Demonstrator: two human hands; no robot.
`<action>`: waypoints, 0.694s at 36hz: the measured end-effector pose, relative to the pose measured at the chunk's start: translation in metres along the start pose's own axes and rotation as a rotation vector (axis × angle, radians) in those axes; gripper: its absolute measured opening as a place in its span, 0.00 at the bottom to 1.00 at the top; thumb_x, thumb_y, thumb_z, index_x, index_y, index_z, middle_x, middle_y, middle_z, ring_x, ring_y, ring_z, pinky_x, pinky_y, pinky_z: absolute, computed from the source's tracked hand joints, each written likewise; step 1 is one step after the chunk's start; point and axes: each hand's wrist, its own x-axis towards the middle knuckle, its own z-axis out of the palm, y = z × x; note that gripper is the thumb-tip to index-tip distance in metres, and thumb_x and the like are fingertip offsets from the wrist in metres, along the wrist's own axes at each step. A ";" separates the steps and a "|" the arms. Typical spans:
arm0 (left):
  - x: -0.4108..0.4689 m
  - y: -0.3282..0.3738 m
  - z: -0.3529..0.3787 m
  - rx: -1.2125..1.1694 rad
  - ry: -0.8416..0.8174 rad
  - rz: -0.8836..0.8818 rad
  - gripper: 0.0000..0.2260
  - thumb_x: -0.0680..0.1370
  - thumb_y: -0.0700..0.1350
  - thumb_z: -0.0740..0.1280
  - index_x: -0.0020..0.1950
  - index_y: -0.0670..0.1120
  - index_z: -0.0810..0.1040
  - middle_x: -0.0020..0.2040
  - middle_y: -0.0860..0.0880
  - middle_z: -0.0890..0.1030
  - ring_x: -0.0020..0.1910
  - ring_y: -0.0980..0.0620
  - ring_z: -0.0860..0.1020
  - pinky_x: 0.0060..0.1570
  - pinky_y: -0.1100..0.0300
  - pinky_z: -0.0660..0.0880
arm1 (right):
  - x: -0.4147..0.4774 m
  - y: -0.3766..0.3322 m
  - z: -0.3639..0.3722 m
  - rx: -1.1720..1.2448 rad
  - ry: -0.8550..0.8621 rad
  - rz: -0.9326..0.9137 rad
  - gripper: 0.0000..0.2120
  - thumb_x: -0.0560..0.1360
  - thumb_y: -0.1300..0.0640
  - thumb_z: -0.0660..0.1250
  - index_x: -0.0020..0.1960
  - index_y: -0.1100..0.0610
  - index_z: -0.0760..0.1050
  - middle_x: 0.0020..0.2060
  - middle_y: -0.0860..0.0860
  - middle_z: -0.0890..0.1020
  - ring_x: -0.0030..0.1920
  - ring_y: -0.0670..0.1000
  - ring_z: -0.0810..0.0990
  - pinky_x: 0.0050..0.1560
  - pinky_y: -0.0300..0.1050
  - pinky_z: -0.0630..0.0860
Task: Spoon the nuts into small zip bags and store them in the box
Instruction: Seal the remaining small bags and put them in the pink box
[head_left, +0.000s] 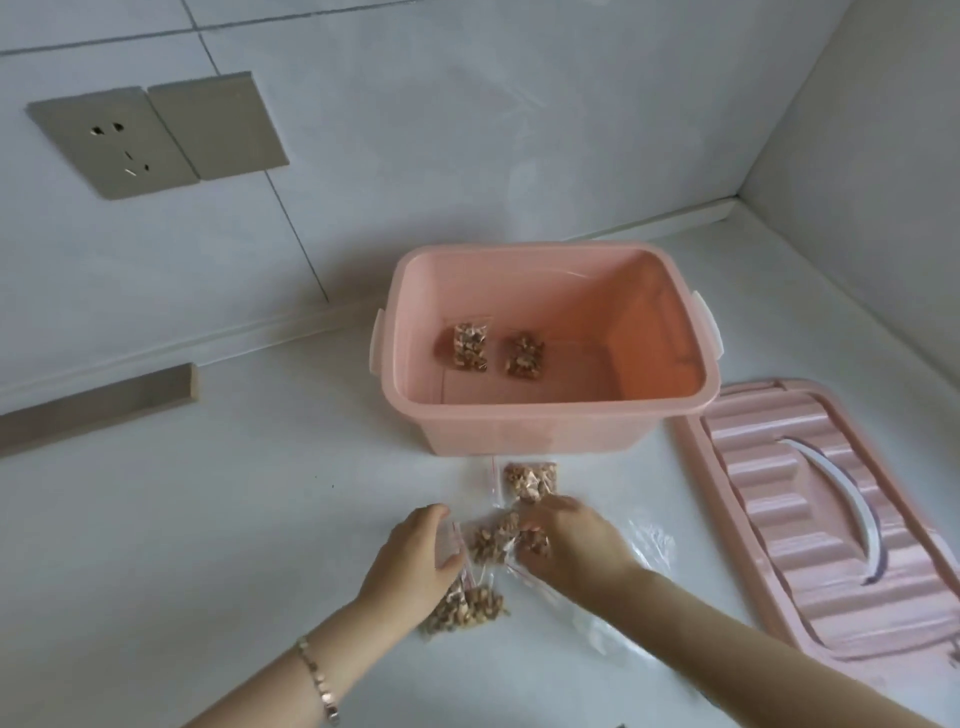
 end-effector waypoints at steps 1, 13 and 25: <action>0.000 -0.005 0.007 -0.003 -0.009 -0.055 0.23 0.76 0.48 0.66 0.69 0.46 0.64 0.67 0.50 0.69 0.66 0.52 0.67 0.63 0.62 0.65 | -0.002 0.001 0.011 -0.055 -0.036 0.022 0.17 0.73 0.48 0.66 0.60 0.51 0.74 0.62 0.47 0.74 0.61 0.50 0.72 0.57 0.42 0.70; 0.018 -0.009 0.030 -0.129 0.045 -0.225 0.12 0.73 0.49 0.70 0.53 0.47 0.77 0.53 0.48 0.77 0.57 0.47 0.73 0.55 0.55 0.73 | -0.006 0.001 0.056 -0.312 0.149 0.124 0.16 0.40 0.62 0.78 0.21 0.55 0.74 0.29 0.50 0.78 0.27 0.49 0.76 0.20 0.38 0.71; 0.003 0.035 0.010 -0.187 0.253 -0.024 0.06 0.79 0.43 0.61 0.42 0.46 0.66 0.37 0.52 0.69 0.32 0.55 0.68 0.30 0.65 0.62 | -0.020 0.008 -0.008 0.137 0.322 0.278 0.05 0.78 0.56 0.58 0.48 0.58 0.68 0.45 0.57 0.79 0.41 0.61 0.77 0.34 0.47 0.65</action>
